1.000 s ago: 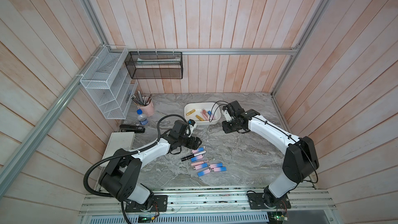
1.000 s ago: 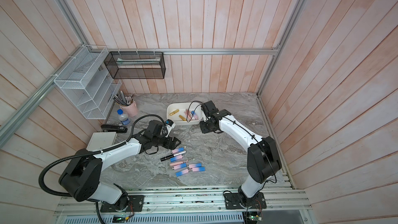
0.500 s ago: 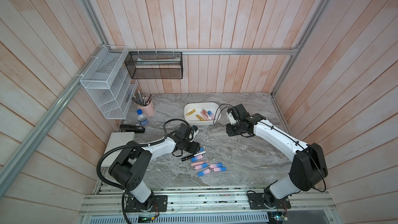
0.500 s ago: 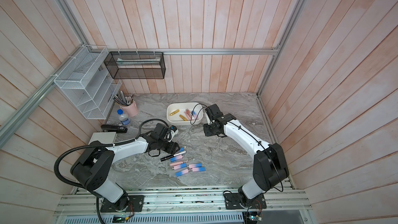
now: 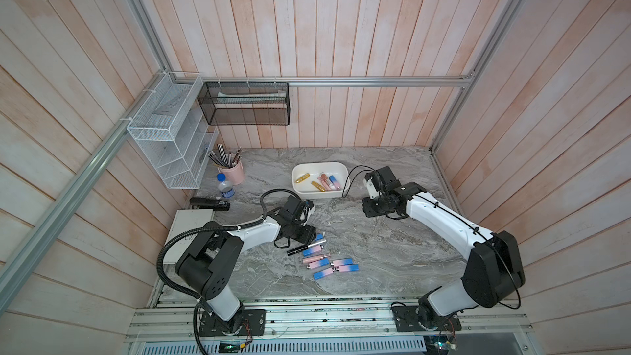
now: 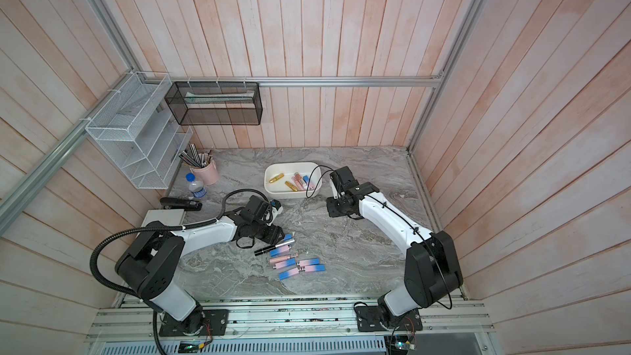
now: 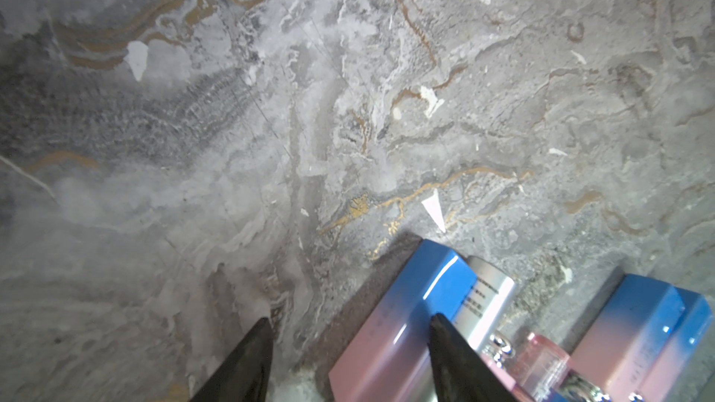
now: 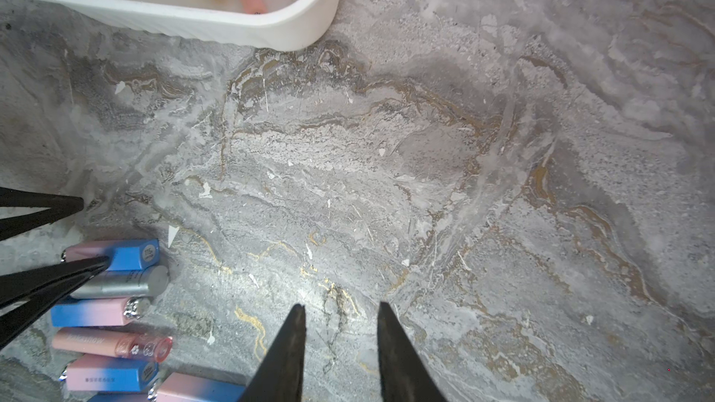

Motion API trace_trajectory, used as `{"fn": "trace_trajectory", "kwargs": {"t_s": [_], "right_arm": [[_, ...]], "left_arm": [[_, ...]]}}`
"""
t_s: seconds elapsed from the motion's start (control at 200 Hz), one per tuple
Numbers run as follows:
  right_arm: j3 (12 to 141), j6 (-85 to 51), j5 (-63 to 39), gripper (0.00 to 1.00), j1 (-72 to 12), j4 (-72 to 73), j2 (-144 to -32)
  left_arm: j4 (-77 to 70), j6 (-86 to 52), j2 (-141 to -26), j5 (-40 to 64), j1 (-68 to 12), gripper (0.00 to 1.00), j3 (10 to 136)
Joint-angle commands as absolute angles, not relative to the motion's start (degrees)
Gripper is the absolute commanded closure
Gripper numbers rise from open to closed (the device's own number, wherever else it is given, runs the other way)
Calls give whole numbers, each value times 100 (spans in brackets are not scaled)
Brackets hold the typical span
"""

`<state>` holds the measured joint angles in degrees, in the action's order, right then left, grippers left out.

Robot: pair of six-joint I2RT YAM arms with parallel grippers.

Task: Put the lipstick into the storage box
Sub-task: Pick up the lipstick at the center of the board.

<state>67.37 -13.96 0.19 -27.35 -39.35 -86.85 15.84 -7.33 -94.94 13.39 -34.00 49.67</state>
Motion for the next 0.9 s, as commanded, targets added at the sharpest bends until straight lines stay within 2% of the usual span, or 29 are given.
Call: {"fn": "trace_trajectory", "kwargs": {"t_s": [0.0,0.765,0.86,0.895], "right_arm": [[6679,-1396,74,67,-2698,-3942,-8578],[6510,-1331,3,67,-2536,-3850,-8450],[6526,-1324,-9,67,-2521,-3850,-8448],[6530,-1314,-9,67,-2516,-3848,-8455]], "left_arm": [[1694,-738,-9547,1272,-3466,35,5171],[1794,-742,-9865,984,-3667,41,5323],[1785,-738,-9903,963,-3663,44,5374],[1784,-730,-9913,967,-3673,49,5387]]}}
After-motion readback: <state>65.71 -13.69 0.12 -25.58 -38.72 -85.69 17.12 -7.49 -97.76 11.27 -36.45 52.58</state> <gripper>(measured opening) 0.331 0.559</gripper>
